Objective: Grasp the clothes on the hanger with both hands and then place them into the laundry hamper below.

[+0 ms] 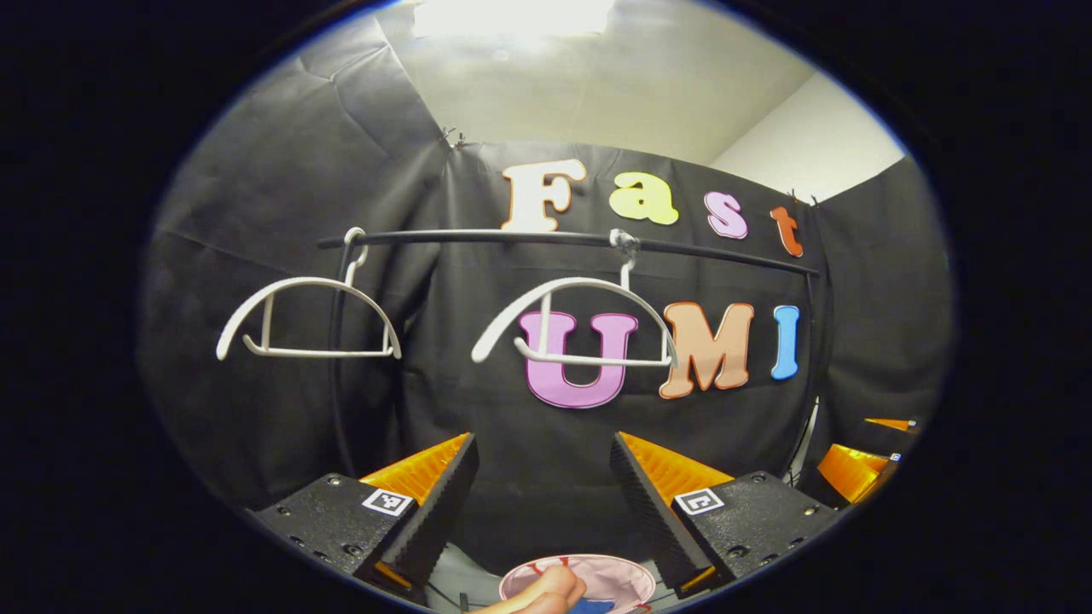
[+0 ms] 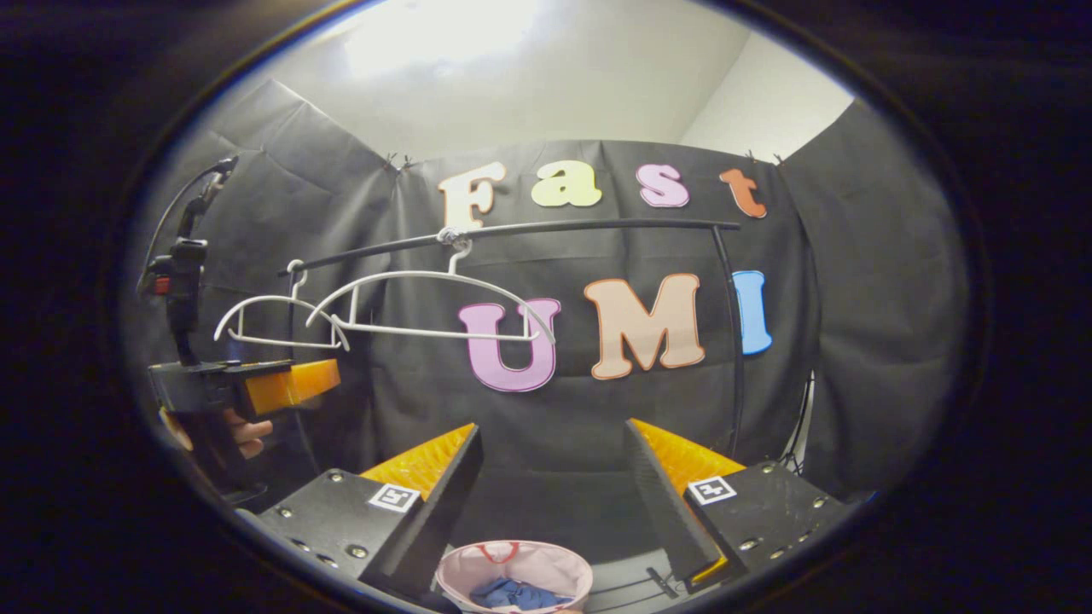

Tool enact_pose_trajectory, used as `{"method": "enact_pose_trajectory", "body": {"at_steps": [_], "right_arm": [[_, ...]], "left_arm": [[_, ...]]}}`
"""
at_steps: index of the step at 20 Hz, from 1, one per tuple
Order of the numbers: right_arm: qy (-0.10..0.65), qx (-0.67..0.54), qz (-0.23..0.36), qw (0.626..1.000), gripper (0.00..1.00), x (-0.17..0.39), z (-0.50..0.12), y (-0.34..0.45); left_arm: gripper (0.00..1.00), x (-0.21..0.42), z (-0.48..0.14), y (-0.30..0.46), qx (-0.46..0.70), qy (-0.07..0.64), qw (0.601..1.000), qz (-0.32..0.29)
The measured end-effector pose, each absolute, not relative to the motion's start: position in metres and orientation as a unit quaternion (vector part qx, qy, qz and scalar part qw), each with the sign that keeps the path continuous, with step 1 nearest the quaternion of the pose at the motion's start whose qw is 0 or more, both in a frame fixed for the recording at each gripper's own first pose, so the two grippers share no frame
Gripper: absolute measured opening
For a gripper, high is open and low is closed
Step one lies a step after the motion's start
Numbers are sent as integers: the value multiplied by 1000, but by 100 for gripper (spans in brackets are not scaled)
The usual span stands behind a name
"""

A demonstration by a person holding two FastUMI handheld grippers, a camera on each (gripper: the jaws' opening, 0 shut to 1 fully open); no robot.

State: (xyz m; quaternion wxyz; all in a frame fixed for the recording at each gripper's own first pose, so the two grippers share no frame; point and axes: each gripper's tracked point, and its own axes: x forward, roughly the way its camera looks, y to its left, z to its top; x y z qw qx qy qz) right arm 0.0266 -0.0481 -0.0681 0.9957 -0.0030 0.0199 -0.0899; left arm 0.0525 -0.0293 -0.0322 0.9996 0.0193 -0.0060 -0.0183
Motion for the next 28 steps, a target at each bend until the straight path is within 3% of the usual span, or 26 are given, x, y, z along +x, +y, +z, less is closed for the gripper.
{"method": "enact_pose_trajectory", "body": {"at_steps": [5,6,7,17,24,25,28], "right_arm": [[32,-11,-87,996,100,15,-85,-58],[31,-10,-88,996,100,14,-85,-62],[31,-9,-90,995,99,13,-86,-66],[28,51,-77,995,98,1,-107,-53],[45,26,-73,996,99,-8,-119,-50],[42,30,-71,996,93,-7,-118,-50],[36,30,-72,996,92,-6,-116,-50]], "left_arm": [[93,50,-48,-48,33,3,999,-19],[99,49,-49,-49,29,4,999,-16],[94,49,-50,-50,25,4,1000,-13],[96,44,-71,-67,16,24,1000,0],[94,39,-77,-70,41,13,999,16],[94,41,-77,-68,37,11,999,16],[95,44,-82,-63,24,14,999,16]]}}
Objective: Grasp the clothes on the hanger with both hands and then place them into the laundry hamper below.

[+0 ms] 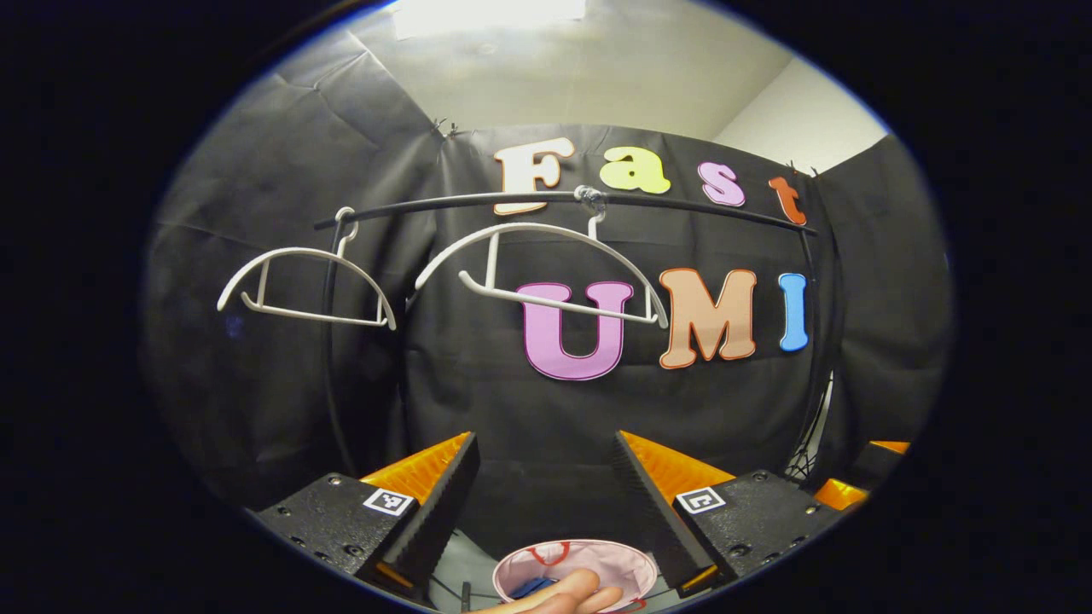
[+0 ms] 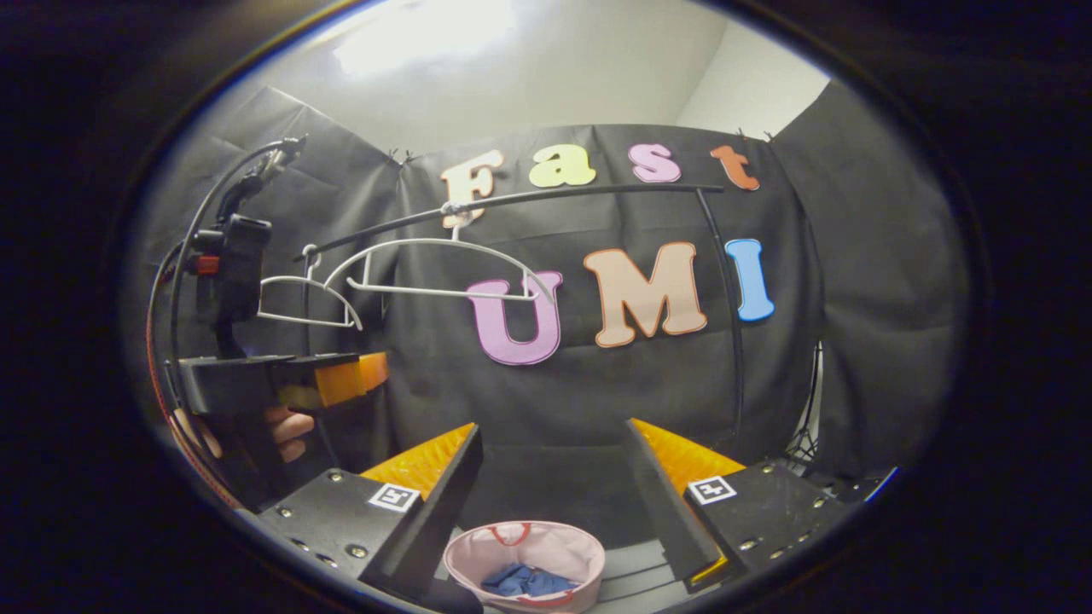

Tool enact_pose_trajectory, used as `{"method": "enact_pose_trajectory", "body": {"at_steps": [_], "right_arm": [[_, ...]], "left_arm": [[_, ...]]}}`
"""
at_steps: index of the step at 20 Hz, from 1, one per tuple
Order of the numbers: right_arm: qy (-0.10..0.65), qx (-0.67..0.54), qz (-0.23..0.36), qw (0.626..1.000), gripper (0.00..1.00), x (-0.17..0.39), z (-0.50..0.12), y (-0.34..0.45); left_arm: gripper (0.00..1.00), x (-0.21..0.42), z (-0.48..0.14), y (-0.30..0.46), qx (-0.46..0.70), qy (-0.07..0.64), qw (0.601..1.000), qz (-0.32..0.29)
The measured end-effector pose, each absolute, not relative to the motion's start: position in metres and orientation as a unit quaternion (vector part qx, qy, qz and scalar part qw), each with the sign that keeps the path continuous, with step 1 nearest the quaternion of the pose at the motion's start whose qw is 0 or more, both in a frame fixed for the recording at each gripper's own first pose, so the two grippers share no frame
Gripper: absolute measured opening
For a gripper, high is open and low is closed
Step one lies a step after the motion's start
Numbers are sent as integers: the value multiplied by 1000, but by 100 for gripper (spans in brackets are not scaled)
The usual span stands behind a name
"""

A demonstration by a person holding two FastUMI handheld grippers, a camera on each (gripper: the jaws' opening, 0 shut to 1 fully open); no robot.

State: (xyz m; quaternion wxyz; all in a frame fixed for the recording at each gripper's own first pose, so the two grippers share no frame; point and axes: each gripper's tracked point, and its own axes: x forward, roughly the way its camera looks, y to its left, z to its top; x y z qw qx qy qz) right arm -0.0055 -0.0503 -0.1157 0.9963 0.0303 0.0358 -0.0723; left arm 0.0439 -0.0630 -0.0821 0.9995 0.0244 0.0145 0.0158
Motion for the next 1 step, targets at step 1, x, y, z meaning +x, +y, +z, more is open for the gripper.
{"method": "enact_pose_trajectory", "body": {"at_steps": [1], "right_arm": [[35,29,-74,996,92,-3,-117,-51]], "left_arm": [[95,45,-82,-62,22,13,1000,13]]}}
